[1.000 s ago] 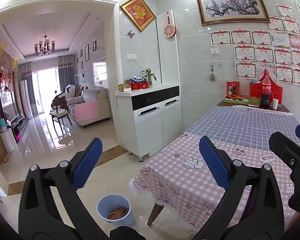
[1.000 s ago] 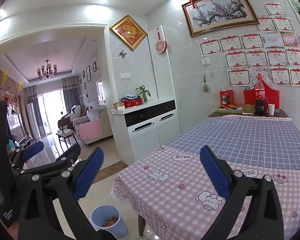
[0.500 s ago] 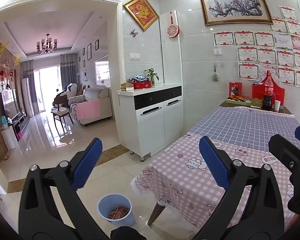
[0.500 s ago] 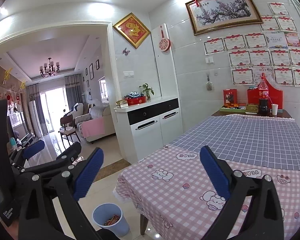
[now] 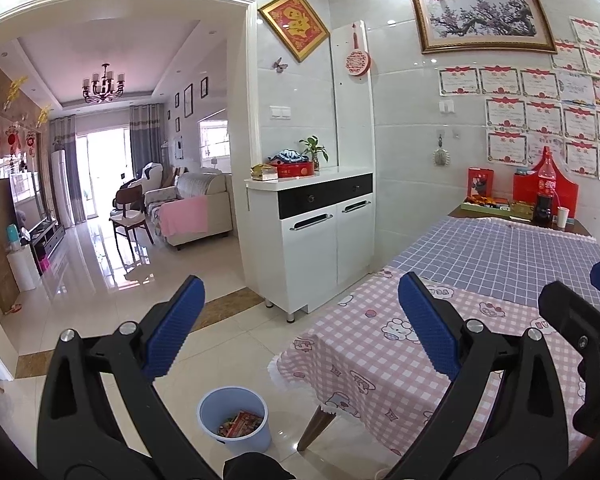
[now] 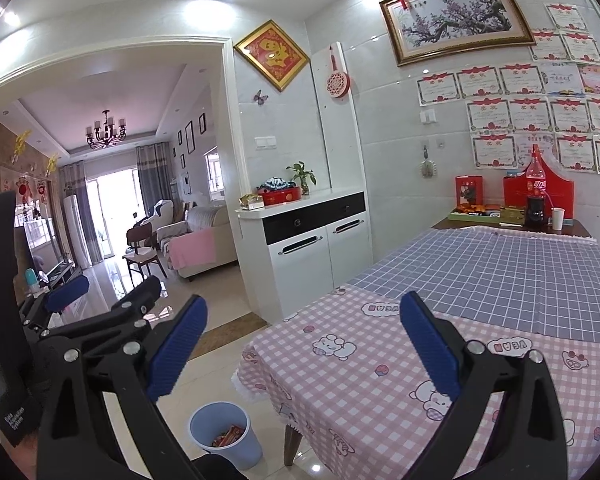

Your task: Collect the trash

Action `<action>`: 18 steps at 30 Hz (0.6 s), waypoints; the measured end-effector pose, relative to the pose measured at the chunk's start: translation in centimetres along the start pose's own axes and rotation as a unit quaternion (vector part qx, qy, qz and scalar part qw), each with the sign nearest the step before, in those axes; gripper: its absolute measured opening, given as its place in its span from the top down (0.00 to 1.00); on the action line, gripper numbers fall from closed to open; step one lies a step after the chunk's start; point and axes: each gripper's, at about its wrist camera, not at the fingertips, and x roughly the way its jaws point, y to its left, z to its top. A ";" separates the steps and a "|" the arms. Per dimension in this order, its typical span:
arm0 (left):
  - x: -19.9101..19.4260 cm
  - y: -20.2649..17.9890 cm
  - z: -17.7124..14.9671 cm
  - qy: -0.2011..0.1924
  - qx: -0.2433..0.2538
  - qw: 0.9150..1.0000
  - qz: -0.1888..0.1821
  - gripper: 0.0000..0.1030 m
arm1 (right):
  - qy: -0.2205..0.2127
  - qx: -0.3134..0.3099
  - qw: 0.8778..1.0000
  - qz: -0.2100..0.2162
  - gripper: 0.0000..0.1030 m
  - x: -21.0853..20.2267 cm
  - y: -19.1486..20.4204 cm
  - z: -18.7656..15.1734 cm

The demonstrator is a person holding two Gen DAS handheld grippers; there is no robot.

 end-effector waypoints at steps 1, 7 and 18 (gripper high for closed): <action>0.0 0.2 0.0 0.000 -0.001 1.000 0.002 0.07 | 0.000 -0.001 1.000 0.001 0.08 0.1 0.0 0.0; 0.2 1.1 -0.2 0.003 -0.002 1.000 0.010 0.07 | 0.002 0.000 1.000 0.009 0.08 0.6 0.7 0.1; 0.6 2.7 -0.3 0.008 -0.015 1.000 0.016 0.07 | 0.006 -0.011 1.000 0.015 0.08 1.4 2.1 0.2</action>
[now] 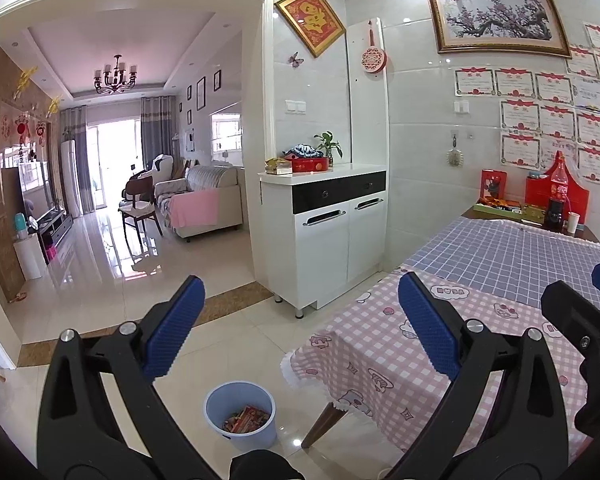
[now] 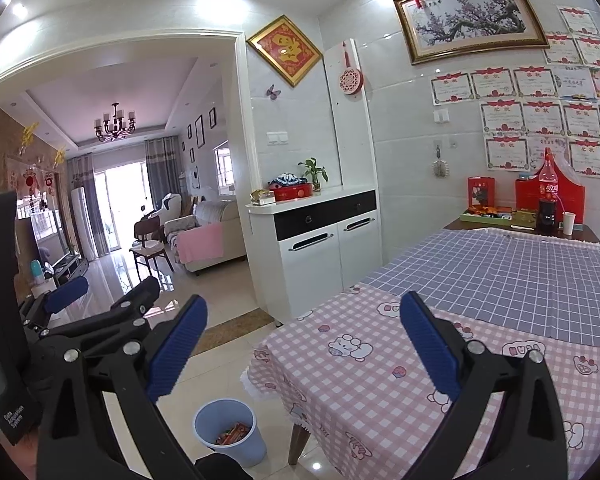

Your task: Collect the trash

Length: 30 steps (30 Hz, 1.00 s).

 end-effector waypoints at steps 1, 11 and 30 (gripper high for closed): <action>0.0 0.1 0.0 0.000 -0.001 1.000 0.001 0.07 | 0.001 -0.001 1.000 0.001 0.08 0.1 0.1 -0.1; 0.2 0.0 -0.3 0.005 0.002 1.000 -0.001 0.07 | 0.005 0.002 1.000 0.000 0.08 0.5 -0.2 -0.1; 0.6 -0.2 -0.3 0.010 0.004 1.000 -0.001 0.07 | 0.010 0.005 1.000 0.001 0.08 0.5 -0.4 -0.5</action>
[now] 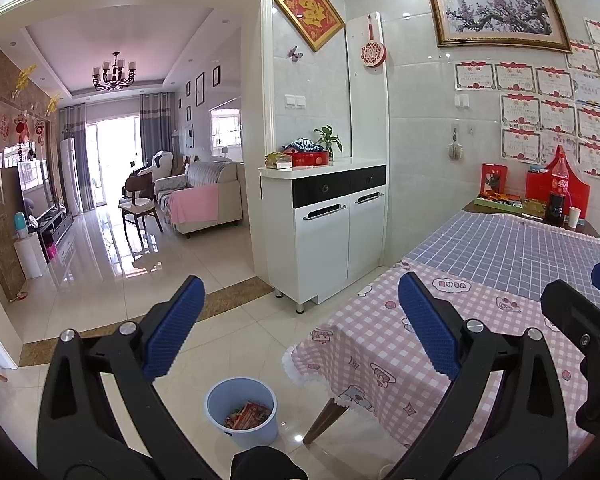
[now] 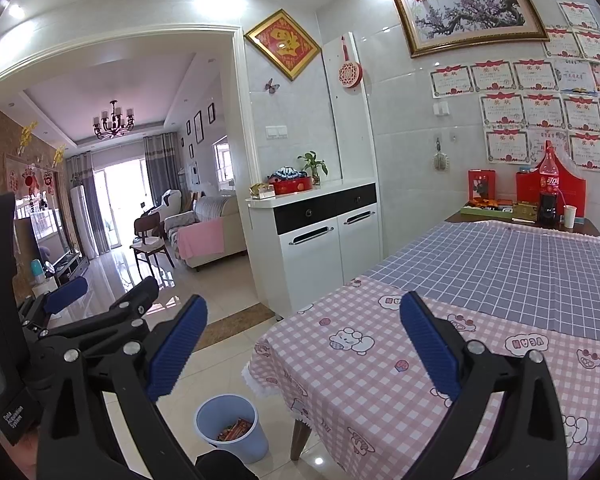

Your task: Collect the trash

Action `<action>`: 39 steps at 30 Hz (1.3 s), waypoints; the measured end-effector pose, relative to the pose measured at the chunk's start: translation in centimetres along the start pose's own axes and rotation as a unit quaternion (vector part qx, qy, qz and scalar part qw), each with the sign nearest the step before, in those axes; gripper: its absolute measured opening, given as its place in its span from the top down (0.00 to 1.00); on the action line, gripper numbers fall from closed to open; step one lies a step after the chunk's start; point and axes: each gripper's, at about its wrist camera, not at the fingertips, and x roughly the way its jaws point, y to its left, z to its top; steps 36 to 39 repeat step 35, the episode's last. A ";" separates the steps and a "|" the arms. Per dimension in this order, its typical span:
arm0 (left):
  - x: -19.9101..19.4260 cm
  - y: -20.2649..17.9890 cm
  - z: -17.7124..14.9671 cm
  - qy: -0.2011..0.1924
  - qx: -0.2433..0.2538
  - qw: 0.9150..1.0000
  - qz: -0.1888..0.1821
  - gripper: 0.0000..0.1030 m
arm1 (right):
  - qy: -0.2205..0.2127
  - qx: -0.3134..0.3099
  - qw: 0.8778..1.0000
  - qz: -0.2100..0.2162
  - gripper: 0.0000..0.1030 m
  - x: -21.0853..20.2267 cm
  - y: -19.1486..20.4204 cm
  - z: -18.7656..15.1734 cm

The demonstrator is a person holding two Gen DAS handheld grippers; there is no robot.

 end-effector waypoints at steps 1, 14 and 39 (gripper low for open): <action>0.0 0.0 0.0 0.000 0.000 1.000 0.000 0.07 | 0.000 0.000 1.000 0.000 0.08 0.0 0.0 0.0; 0.1 0.1 -0.2 0.001 0.000 1.000 0.001 0.07 | 0.000 -0.001 1.000 0.000 0.08 0.1 0.0 0.0; 1.2 0.2 -0.8 0.017 0.005 1.000 -0.016 0.07 | 0.010 -0.001 1.000 -0.007 0.08 1.1 -0.6 -0.4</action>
